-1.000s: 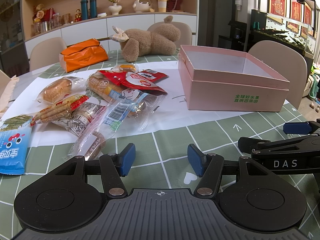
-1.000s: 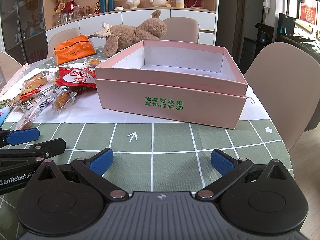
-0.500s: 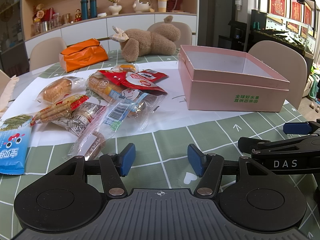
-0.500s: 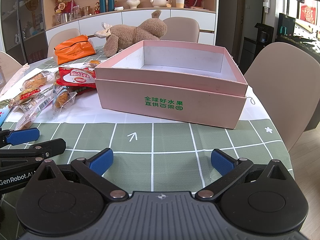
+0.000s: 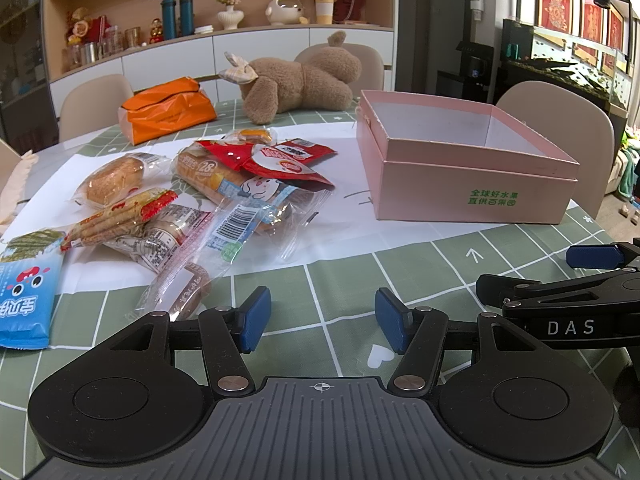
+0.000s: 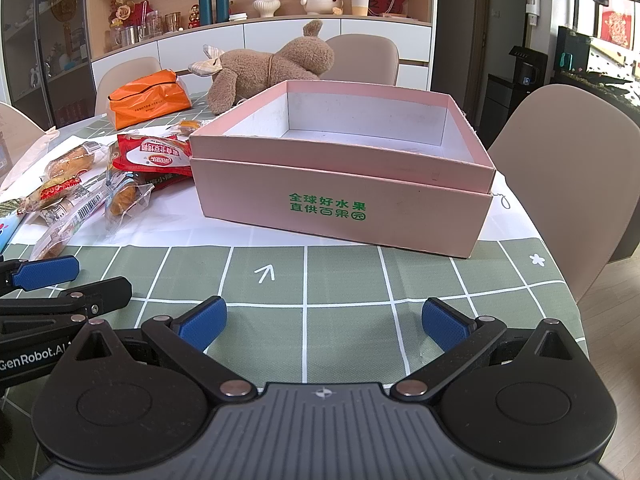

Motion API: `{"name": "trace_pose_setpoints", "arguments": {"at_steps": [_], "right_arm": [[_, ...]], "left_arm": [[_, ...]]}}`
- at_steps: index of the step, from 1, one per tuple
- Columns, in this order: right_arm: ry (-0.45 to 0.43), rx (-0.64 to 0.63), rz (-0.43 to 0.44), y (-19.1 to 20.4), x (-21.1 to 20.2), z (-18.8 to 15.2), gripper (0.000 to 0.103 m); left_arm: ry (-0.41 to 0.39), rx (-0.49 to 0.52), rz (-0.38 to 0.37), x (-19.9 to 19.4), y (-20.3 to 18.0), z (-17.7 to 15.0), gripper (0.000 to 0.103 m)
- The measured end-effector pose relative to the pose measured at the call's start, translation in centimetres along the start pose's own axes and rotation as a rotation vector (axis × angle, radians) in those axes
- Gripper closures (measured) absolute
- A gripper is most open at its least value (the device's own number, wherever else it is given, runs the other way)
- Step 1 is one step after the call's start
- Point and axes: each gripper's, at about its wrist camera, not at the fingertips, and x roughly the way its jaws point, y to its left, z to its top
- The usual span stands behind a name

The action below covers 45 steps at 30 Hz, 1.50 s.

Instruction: Organize snacks

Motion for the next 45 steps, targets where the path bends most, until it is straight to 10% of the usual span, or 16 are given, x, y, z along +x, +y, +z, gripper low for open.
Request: {"name": "trace_pose_setpoints", "arguments": {"at_steps": [10,19,22,29,38,45], "right_arm": [[0.128,-0.015,0.02,-0.3,-0.1,1.1,0.0],[0.169,-0.091,0.084,0.3,0.0,2.0,0.001],[0.159,-0.192,0.175,2.1,0.0,3.2,0.008],[0.097,-0.255,0.353,7.3,-0.2,6.8,0.008],[-0.013,-0.394,0.418,11.9,-0.5,9.1,0.008],[0.017,-0.522,0.486,14.1,1.5,9.5,0.026]], "left_arm": [[0.123,-0.108,-0.133,-2.2,3.8,1.8,0.042],[0.098,-0.391,0.217,-4.1,19.2,5.7,0.044],[0.166,-0.516,0.111,-1.7,22.4,6.6,0.044],[0.203,-0.507,0.031,4.1,19.9,9.8,0.045],[0.248,-0.097,-0.105,0.9,15.6,6.8,0.055],[0.258,-0.401,-0.022,-4.0,20.7,4.2,0.057]]}}
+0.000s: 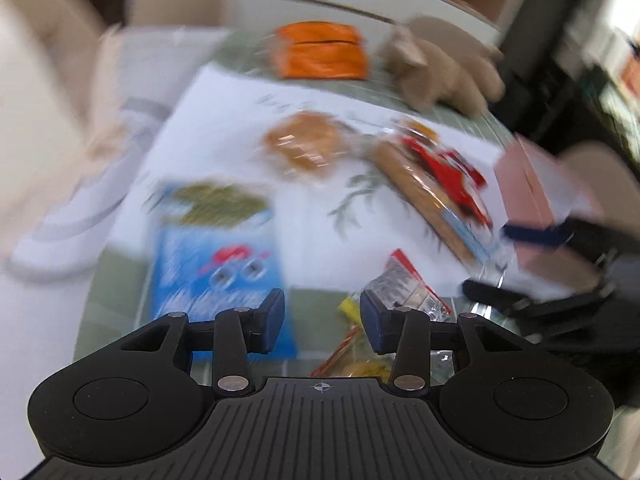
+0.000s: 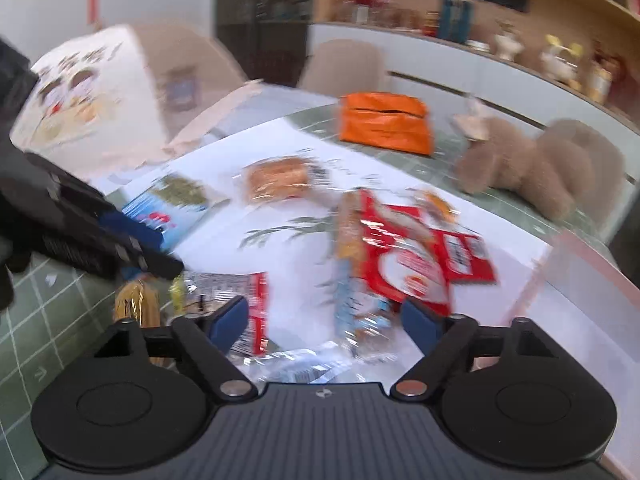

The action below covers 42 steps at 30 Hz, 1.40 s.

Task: Organize snacks
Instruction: 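Grasp the yellow-wrapped bread roll with the left tool while the right tool grasps a clear snack pack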

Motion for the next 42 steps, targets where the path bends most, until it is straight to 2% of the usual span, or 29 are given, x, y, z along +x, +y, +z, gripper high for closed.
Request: {"name": "trace_pose_setpoints", "arguments": {"at_steps": [3,7,9,12,14,16,17,18,19,20,23,27,29,30,31,34,37,39,42], "right_arm": [[0.028,-0.036,0.057,1.5,1.6,0.6,0.033],[0.049,-0.085,0.144,3.9,3.9,0.8,0.032],[0.083,-0.096,0.182,4.8,5.0,0.9,0.029],[0.124,-0.054,0.173,5.4,6.5,1.0,0.023],[0.135,-0.03,0.163,5.6,6.3,0.8,0.025],[0.166,-0.029,0.144,5.6,5.4,0.5,0.041],[0.169,-0.011,0.141,5.1,4.6,0.3,0.045],[0.164,0.02,0.144,4.3,3.5,0.0,0.058],[0.159,0.053,0.144,3.3,2.1,-0.3,0.08],[0.156,0.081,0.143,2.4,0.9,-0.5,0.083],[0.118,0.153,0.098,-0.6,-3.7,-1.8,0.083],[0.118,0.14,-0.022,-2.2,-7.0,-4.4,0.08],[0.129,0.133,-0.035,-2.4,-7.7,-5.6,0.061],[0.132,0.14,-0.032,-2.4,-7.9,-6.1,0.043],[0.129,0.154,-0.029,-2.4,-8.1,-6.5,0.037],[0.101,0.165,-0.036,-1.4,-7.6,-6.6,0.037],[0.074,0.067,-0.039,0.4,-6.1,-5.3,0.037],[0.123,0.043,-0.031,1.2,-4.3,-4.0,0.037],[0.203,0.107,0.017,2.1,-1.8,-2.5,0.037]], "left_arm": [[0.08,-0.116,-0.044,-1.1,1.9,-0.4,0.057],[0.177,-0.192,-0.113,-1.7,2.3,-2.5,0.057],[0.179,-0.204,-0.103,-1.8,1.8,-3.6,0.057],[0.149,-0.207,-0.081,-1.8,0.6,-4.5,0.057],[0.141,-0.217,-0.101,-1.7,0.0,-4.7,0.057],[0.135,-0.198,-0.101,-1.4,-0.9,-4.6,0.057],[0.129,-0.182,-0.091,-1.4,-1.3,-4.6,0.057],[0.12,-0.161,-0.073,-1.2,-1.9,-4.5,0.057],[0.112,-0.141,-0.051,-0.8,-2.6,-4.3,0.057],[0.107,-0.126,-0.035,-0.4,-3.1,-4.1,0.057],[0.106,-0.039,0.021,1.4,-5.3,-3.4,0.055],[0.117,0.127,0.065,3.0,-8.0,-3.6,0.053],[0.127,0.204,0.076,3.1,-9.0,-4.1,0.056],[0.133,0.222,0.069,3.0,-9.1,-4.3,0.057],[0.138,0.228,0.06,2.8,-9.1,-4.6,0.059],[0.139,0.187,0.065,1.9,-7.9,-5.3,0.06],[0.121,0.107,0.112,0.8,-5.9,-5.3,0.061],[0.104,0.046,0.124,0.1,-4.7,-5.0,0.061],[0.068,-0.023,0.13,-0.8,-3.4,-4.4,0.061]]}}
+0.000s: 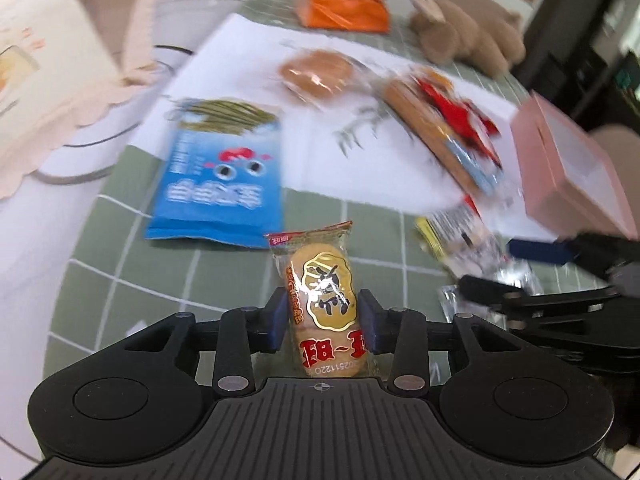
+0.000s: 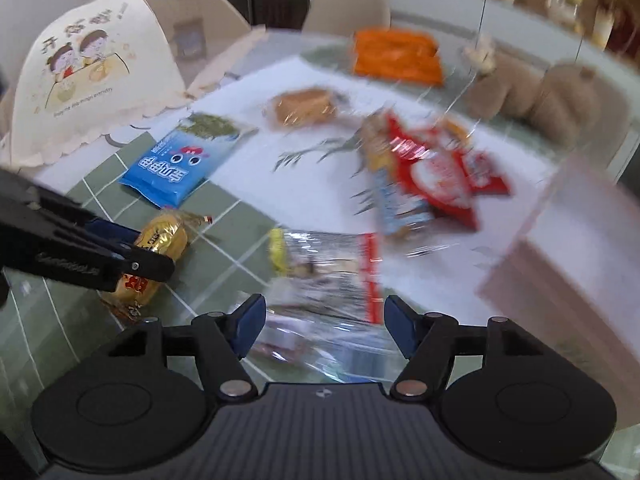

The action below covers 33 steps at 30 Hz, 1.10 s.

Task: Organize snacks
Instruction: 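Grasp the yellow-wrapped bread roll with the left tool while the right tool grasps a clear snack pack, then carry the bread roll into the pink box with the left tool and release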

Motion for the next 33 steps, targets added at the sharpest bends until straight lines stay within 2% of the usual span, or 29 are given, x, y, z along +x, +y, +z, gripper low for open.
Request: {"name": "trace_pose_setpoints", "arguments": {"at_steps": [2,4,7,11,14,16,19,21,24,25,26,29,30,31,32,33], "right_arm": [[0.017,0.038,0.001,0.7,1.6,0.9,0.037],[-0.005,0.04,-0.029,1.3,2.8,1.3,0.035],[-0.028,-0.051,-0.123,1.9,4.2,1.2,0.035],[-0.073,-0.19,-0.116,1.0,1.9,-1.4,0.035],[-0.108,-0.271,-0.174,0.1,-0.2,-4.0,0.034],[-0.101,-0.184,-0.119,-1.2,-1.5,-4.2,0.033],[-0.082,0.05,0.051,-3.3,-2.2,-3.3,0.03],[-0.068,0.171,0.078,-3.9,-1.3,-2.5,0.029],[-0.036,0.301,0.043,-3.8,1.0,-1.3,0.028],[-0.016,0.298,0.003,-3.3,2.0,-0.8,0.023],[-0.034,0.26,-0.041,-2.4,2.3,-0.5,0.023],[-0.008,0.091,-0.119,0.3,3.6,-0.1,0.025],[-0.019,0.055,-0.121,0.7,3.3,-0.3,0.027],[-0.016,0.026,-0.111,0.8,3.0,-0.6,0.039],[-0.011,0.013,-0.092,0.7,2.6,-0.6,0.046],[-0.007,0.014,-0.076,0.3,2.1,-0.8,0.049]], "left_arm": [[-0.015,-0.029,-0.002,-0.3,0.5,0.3,0.061],[-0.017,-0.046,-0.006,-0.4,0.6,0.6,0.061],[-0.025,-0.03,-0.016,-0.9,0.5,0.8,0.061],[-0.022,-0.032,-0.025,-0.8,0.5,0.9,0.061],[-0.013,-0.029,-0.039,-0.2,0.1,1.0,0.061],[-0.001,-0.017,-0.051,0.2,-0.5,1.0,0.061],[0.01,0.02,-0.057,0.2,-1.6,0.7,0.061],[0.01,0.046,-0.046,0.0,-2.2,0.5,0.061],[0.014,0.077,-0.027,-0.3,-2.8,0.1,0.061],[0.016,0.086,-0.022,-0.3,-2.9,-0.1,0.061],[0.018,0.091,-0.02,-0.4,-3.0,-0.2,0.061],[0.026,0.098,-0.032,-0.5,-3.5,-0.7,0.061],[0.028,0.102,-0.039,-0.5,-3.7,-0.9,0.061],[0.031,0.109,-0.046,-0.6,-4.0,-1.0,0.061],[0.034,0.117,-0.054,-0.5,-4.2,-1.1,0.061],[0.037,0.129,-0.066,-0.5,-4.6,-1.2,0.061]]}}
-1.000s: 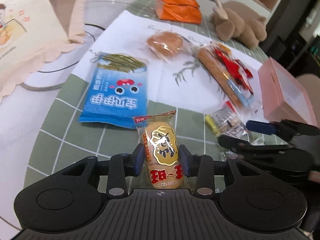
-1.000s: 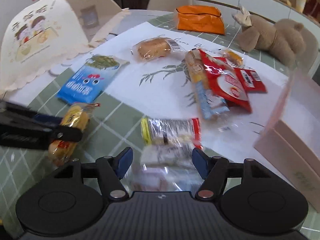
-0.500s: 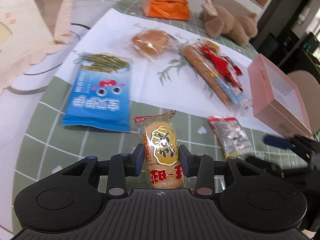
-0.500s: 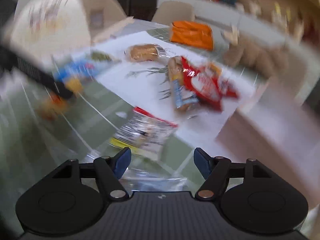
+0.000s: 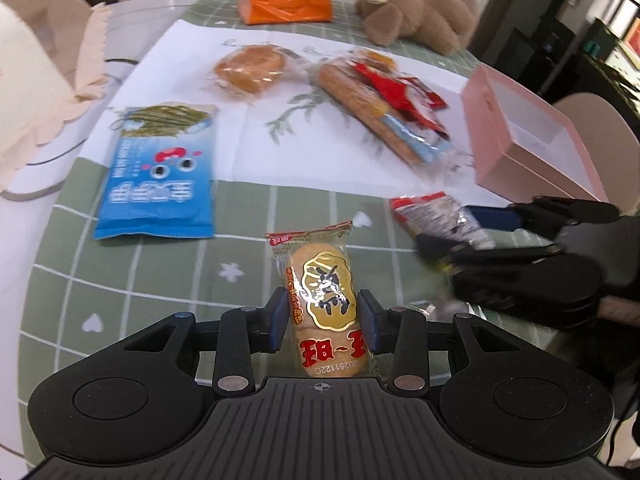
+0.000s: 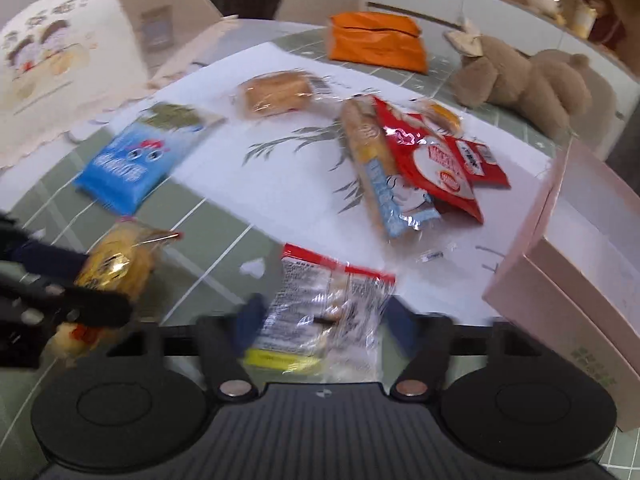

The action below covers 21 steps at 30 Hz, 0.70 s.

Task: Organize snacks
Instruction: 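Carry the bread roll into the pink box with the left tool and release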

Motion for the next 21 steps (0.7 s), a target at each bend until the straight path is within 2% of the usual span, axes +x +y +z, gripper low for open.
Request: {"name": "trace_pose_setpoints", "arguments": {"at_steps": [3,9,12,16,18,20,21], "right_arm": [[-0.032,0.07,0.011,-2.7,-2.8,-1.3,0.054],[-0.072,0.257,-0.012,-9.5,-9.9,-5.1,0.054],[-0.105,0.304,-0.086,-11.5,-12.8,-7.1,0.054],[-0.159,0.374,-0.147,-13.2,-14.8,-8.7,0.054],[-0.173,0.403,-0.157,-13.8,-15.0,-8.9,0.054],[-0.17,0.418,-0.167,-14.1,-14.6,-8.7,0.054],[-0.174,0.416,-0.17,-14.2,-14.5,-8.5,0.054]], "left_arm": [[0.017,0.043,-0.053,0.3,-1.6,-0.1,0.061],[0.038,0.123,-0.248,0.4,-6.4,1.6,0.061],[0.007,0.205,-0.338,-0.1,-9.8,5.1,0.061],[-0.112,0.258,-0.422,0.0,-14.7,11.7,0.061],[-0.114,0.25,-0.474,2.0,-16.6,14.5,0.06],[-0.08,0.226,-0.482,5.4,-18.0,16.8,0.06],[-0.087,0.217,-0.469,7.0,-18.5,17.5,0.06]]}}
